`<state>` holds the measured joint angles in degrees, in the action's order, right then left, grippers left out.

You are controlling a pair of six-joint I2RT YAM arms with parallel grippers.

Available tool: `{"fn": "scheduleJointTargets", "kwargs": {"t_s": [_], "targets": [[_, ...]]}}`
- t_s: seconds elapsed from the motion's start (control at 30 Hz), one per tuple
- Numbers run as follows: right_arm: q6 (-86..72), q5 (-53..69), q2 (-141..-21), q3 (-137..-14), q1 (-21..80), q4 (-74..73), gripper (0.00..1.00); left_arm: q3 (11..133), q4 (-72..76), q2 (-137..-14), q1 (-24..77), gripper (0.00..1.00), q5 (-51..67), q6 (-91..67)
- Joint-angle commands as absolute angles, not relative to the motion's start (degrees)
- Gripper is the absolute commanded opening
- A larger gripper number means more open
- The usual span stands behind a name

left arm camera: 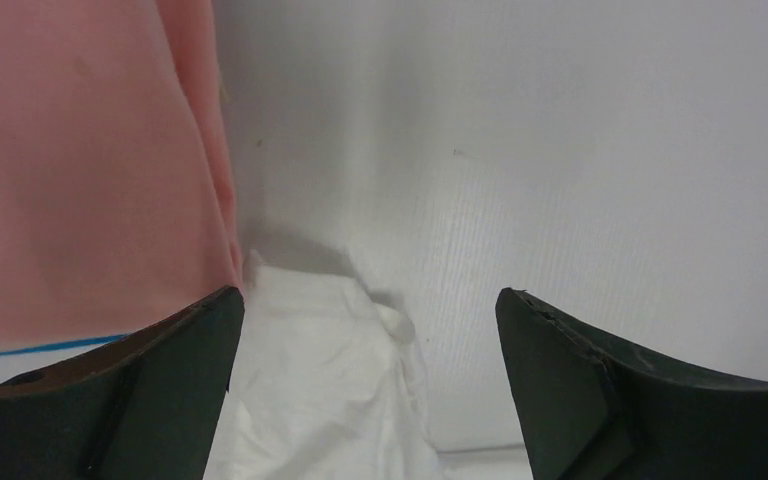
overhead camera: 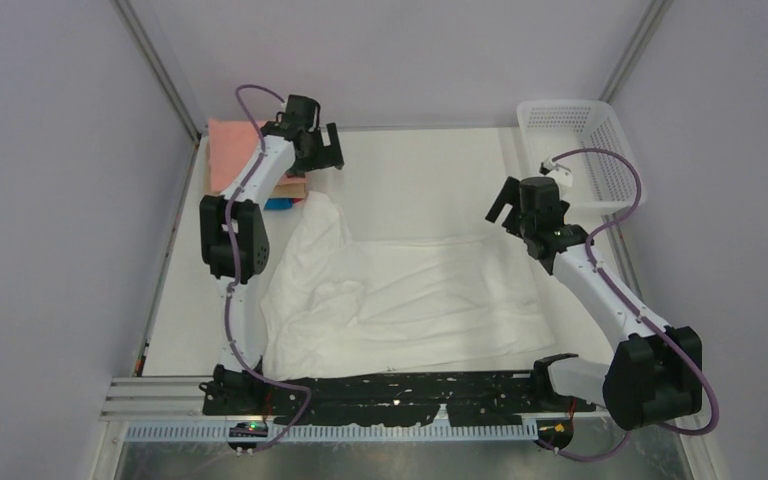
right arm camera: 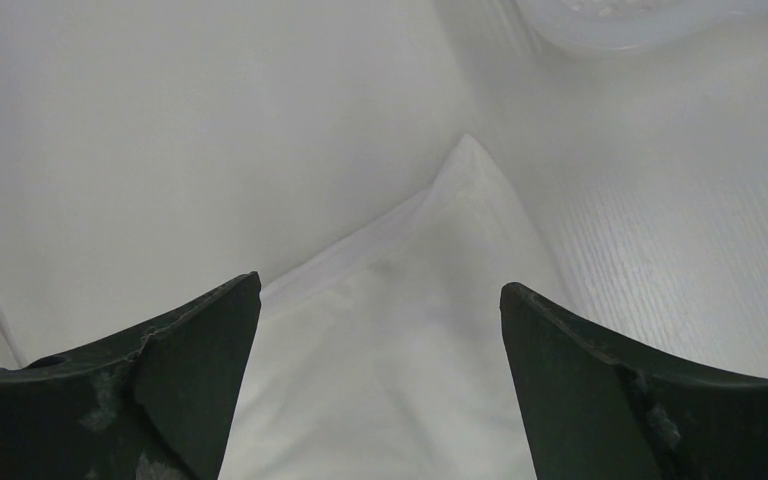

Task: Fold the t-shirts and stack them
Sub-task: Grab the side of the flattened tshirt furthest away from the robot with both arms

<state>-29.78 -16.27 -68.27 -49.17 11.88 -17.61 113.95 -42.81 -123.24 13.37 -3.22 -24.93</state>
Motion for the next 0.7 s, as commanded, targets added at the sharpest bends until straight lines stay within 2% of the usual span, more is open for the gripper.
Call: {"fn": "scheduleJointTargets", "kwargs": {"t_s": [0.0,0.17,0.37,0.43,0.67], "targets": [[-28.7,-17.7,-70.5,-49.7,11.9,-14.1,0.95,119.7,-43.4,-128.7,13.1,1.00,4.9,-25.3],[-28.4,-17.2,-71.6,-49.7,12.0,-15.0,0.95,122.2,-49.1,-133.0,13.1,1.00,-4.7,-28.5],[-28.3,-16.8,-71.5,-49.1,11.9,-15.0,0.95,119.9,-49.8,-134.7,12.1,1.00,-3.9,-30.6],[-28.5,-16.9,-71.5,-48.9,11.9,-15.0,0.95,119.6,-49.8,-134.9,12.1,0.93,-4.1,-30.7],[-28.2,-17.9,-73.6,-49.8,11.9,-15.4,0.95,121.5,-53.2,-134.9,11.6,0.94,-10.6,-31.5]]}}
